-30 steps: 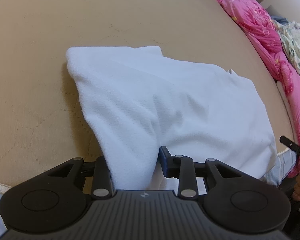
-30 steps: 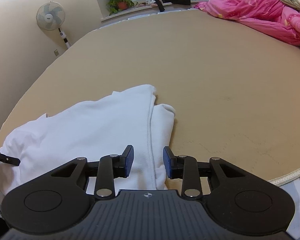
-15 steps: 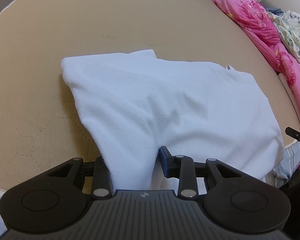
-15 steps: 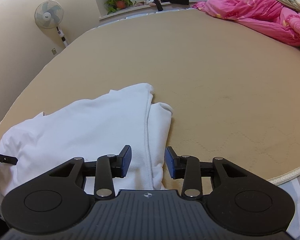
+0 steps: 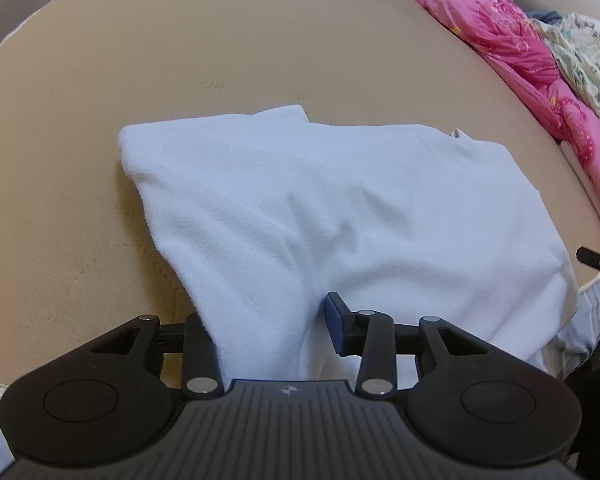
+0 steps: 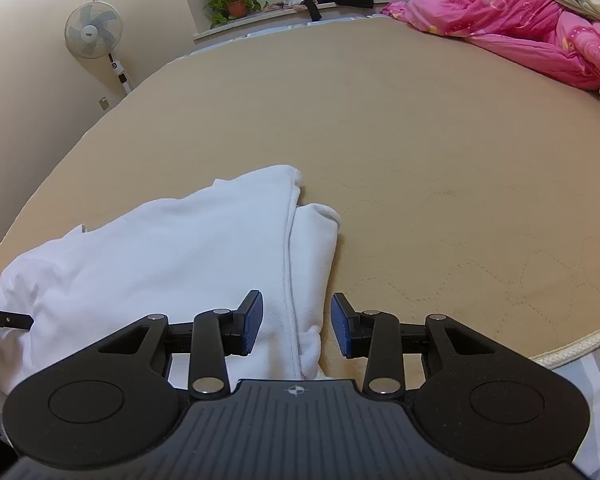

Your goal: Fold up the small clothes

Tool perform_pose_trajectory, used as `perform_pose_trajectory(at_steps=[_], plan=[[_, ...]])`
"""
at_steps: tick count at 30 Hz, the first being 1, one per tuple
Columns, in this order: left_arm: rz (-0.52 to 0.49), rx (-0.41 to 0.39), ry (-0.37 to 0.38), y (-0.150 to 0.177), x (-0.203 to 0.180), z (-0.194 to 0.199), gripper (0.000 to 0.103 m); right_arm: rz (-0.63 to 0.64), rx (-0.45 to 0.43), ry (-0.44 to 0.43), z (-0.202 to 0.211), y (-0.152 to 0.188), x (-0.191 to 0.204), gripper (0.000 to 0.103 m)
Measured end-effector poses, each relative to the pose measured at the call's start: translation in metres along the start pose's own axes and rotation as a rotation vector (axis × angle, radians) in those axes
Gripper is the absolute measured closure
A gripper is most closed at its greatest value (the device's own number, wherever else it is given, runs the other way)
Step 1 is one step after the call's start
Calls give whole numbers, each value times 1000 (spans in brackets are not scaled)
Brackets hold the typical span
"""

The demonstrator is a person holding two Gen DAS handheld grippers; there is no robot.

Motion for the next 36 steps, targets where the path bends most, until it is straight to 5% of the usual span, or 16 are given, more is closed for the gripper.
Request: perform_pose_trajectory(at_steps=[8, 14, 20, 25, 28, 32, 36], plan=[[16, -4, -10, 0, 1, 2, 60, -14, -8, -21, -1, -4, 4, 63], [-52, -34, -64, -4, -12, 11, 80, -32, -32, -56, 2, -17, 12, 63], [-24, -61, -67, -23, -74, 16, 82, -74, -81, -77, 13, -34, 7, 63], [-46, -83, 37, -51, -177, 2, 82, -130, -98, -71, 18, -41, -7, 63], [-32, -80, 82, -62, -238, -23, 76, -162, -96, -59, 17, -41, -18, 63], [-46, -42, 142, -67, -291, -48, 50, -216, -95, -35, 17, -41, -35, 63], [-57, -92, 322, -72, -299, -21, 33, -284, -82, -28, 17, -37, -49, 63]])
Point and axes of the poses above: each gripper's, at about its wrist camera, not at the fingertips, and z roughly against the way its jaws point, x to its left, y to its underside, the point moved 8 cm from there along -z, roughly the way its jaws point, and after that the axes turned 6 degrees about y, right-handed, at the moved point
